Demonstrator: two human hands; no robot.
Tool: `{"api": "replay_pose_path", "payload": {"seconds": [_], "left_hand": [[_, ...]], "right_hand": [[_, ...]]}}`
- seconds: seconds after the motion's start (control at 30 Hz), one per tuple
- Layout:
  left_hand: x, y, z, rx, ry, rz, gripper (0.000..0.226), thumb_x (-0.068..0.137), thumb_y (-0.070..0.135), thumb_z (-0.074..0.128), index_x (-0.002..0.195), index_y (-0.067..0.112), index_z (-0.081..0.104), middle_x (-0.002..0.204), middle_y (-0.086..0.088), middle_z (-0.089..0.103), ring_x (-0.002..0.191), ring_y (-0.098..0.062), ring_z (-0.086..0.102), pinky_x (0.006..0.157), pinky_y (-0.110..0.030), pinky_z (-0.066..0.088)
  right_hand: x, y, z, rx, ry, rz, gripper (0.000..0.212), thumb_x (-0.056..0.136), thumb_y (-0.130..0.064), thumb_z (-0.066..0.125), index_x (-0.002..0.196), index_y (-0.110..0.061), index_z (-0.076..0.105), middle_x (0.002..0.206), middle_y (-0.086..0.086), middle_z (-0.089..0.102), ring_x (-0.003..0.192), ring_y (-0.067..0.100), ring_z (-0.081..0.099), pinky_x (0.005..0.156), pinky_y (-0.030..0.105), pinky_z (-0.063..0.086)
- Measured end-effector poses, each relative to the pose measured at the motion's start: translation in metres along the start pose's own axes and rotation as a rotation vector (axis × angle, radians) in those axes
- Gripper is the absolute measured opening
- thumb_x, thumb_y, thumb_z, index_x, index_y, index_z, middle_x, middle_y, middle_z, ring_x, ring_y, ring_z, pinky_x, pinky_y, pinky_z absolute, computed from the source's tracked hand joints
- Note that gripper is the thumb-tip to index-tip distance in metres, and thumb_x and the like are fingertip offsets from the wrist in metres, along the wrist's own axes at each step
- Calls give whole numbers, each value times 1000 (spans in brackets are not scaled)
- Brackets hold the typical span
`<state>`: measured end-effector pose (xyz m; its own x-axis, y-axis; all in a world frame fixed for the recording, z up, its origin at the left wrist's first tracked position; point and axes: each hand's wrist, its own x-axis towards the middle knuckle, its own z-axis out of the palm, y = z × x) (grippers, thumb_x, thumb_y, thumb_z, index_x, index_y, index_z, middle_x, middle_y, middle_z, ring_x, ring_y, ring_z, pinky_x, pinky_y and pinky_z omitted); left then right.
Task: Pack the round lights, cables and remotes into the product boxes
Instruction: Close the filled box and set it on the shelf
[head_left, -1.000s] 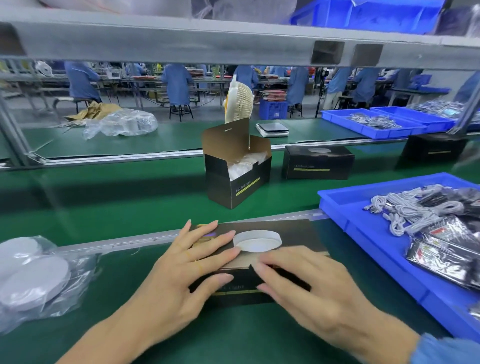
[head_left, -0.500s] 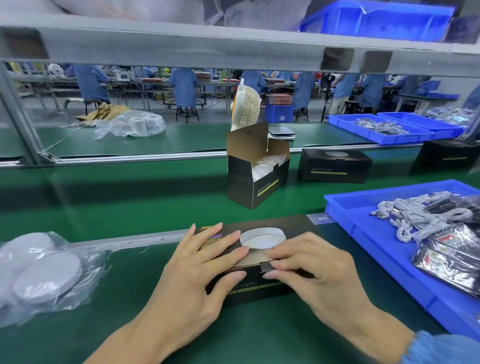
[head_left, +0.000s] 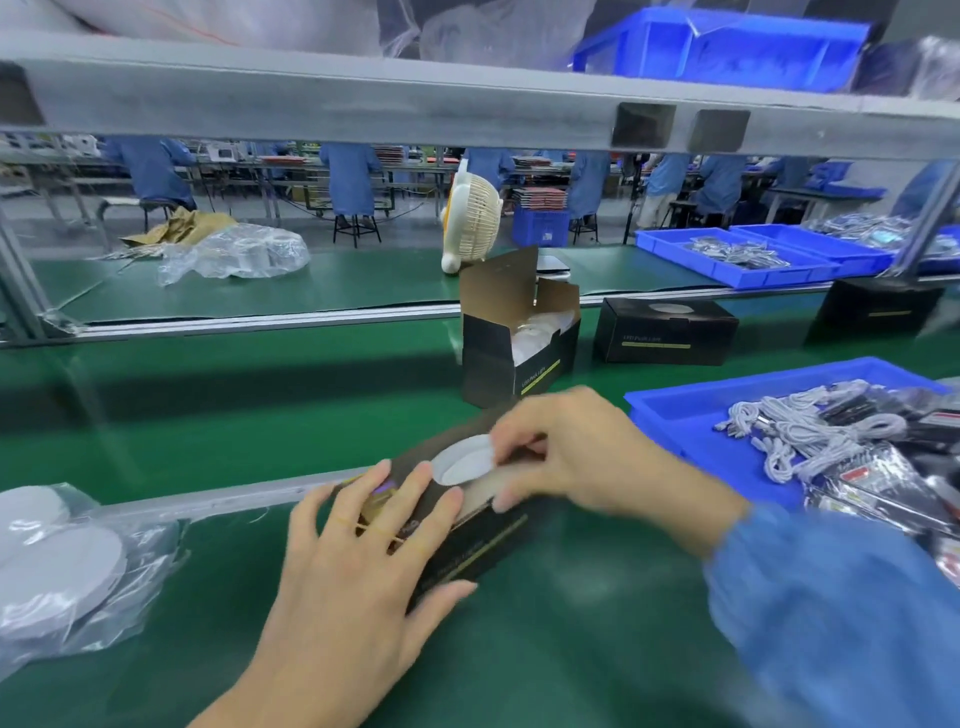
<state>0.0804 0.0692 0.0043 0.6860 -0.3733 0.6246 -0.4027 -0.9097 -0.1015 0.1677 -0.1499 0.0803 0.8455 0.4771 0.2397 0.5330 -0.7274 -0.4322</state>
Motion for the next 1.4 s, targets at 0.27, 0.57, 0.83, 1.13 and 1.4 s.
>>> {"api": "replay_pose_path", "payload": {"seconds": [0.27,0.57,0.83,1.13,1.4], "left_hand": [[70,-58,50,217,-33,-353,37,88,37,64,119,18,71,121,-17,67,111,-44,59,94,-61,34],[126,18,51,-579,-103,-638,132,67,55,82,156,14,-6,165,-10,5,150,-27,13,119,-50,22],[15,10,30,-863,299,-618,106,64,25,78,152,42,20,141,26,47,118,8,51,98,-38,42],[-8,25,-39,-290,312,26,41,87,36,58,122,15,66,128,-4,61,117,-24,58,103,-39,43],[27,67,-55,39,-499,-245,96,58,100,11,145,59,16,155,11,29,143,-18,27,97,-32,48]], "right_hand": [[137,90,17,-86,359,283,41,89,-32,69,121,-10,53,112,13,58,103,33,56,86,41,47],[67,24,6,-210,271,123,20,90,-23,65,103,-8,63,102,16,67,98,37,61,68,35,40],[-123,86,-91,-479,10,352,30,92,-37,60,119,-25,61,113,-6,64,108,16,62,88,33,51],[-155,110,-104,-686,-136,644,31,95,-26,53,125,-31,60,120,1,59,114,25,57,89,35,49],[-85,-58,-66,-360,578,-293,22,76,0,63,93,-8,75,90,6,66,75,29,61,58,34,49]]}}
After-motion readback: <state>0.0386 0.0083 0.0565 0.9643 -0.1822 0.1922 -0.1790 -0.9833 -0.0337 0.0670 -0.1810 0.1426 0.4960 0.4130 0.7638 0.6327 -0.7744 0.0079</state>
